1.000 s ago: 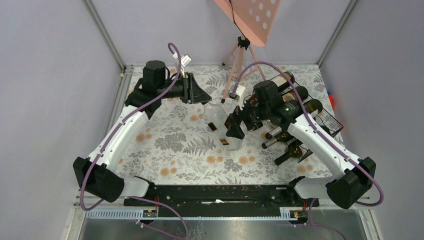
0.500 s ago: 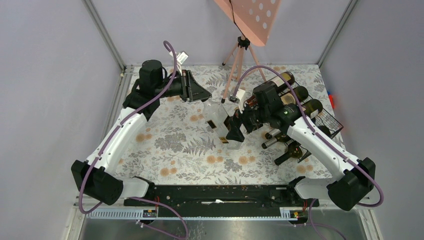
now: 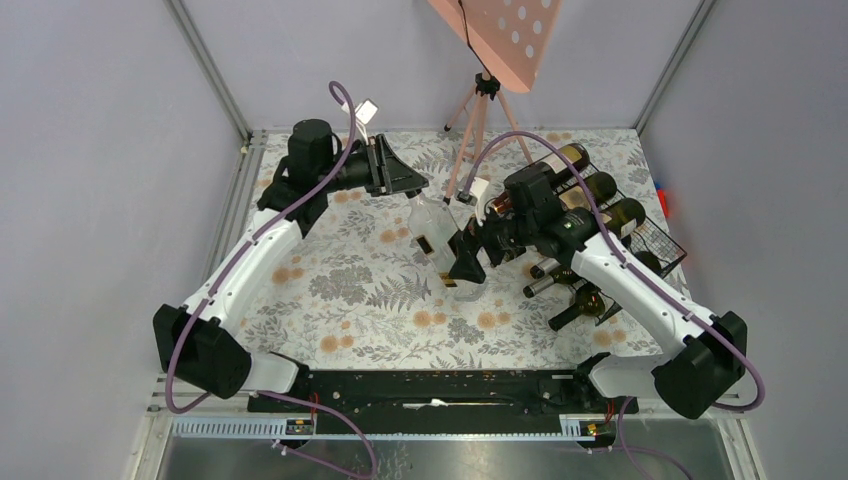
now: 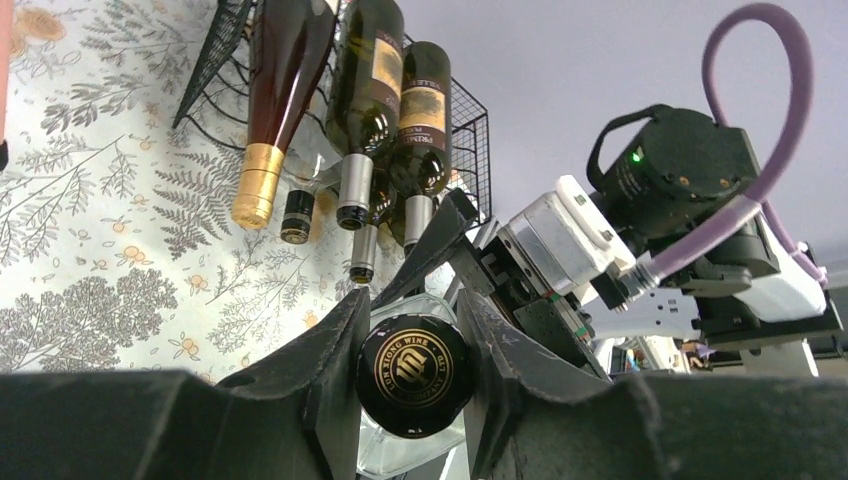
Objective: Put the wine bottle on the wine rack
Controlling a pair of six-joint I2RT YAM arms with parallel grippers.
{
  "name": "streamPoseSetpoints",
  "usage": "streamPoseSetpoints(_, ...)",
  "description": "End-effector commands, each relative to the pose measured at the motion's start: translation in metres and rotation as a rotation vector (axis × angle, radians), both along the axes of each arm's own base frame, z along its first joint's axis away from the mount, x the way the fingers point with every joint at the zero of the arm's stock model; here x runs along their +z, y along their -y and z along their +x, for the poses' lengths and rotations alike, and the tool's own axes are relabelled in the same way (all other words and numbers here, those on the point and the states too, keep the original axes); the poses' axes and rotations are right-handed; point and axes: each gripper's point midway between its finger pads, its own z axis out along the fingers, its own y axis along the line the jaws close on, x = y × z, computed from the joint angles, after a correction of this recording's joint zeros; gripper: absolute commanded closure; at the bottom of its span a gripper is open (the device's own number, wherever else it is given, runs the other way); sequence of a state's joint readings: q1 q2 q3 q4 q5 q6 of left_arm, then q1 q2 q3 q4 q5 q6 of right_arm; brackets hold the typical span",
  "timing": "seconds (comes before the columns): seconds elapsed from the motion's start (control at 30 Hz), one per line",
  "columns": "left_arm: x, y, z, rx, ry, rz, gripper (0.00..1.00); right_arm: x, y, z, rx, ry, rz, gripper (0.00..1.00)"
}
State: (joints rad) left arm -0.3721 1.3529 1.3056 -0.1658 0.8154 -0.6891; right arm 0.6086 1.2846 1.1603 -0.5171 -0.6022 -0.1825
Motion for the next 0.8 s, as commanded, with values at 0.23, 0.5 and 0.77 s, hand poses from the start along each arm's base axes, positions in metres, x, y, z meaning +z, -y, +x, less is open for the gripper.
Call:
streamPoseSetpoints(0.23, 0.022, -0.001, 0.008, 0.121, -0.099, -0.022, 1.0, -0.014, -0.009, 0.019, -0.05, -0.025, -0.025, 0.0)
streamPoseSetpoints(0.5, 0.035, 0.006, -0.001, 0.046, -0.089, -0.099, 1.0, -0.02, -0.009, 0.017, -0.037, -0.037, -0.031, 0.0)
streamPoseSetpoints(0.77, 0.045, 0.011, -0.005, 0.004, -0.084, -0.164, 1.0, -0.02, -0.012, 0.008, 0.004, -0.044, 0.0, 0.0)
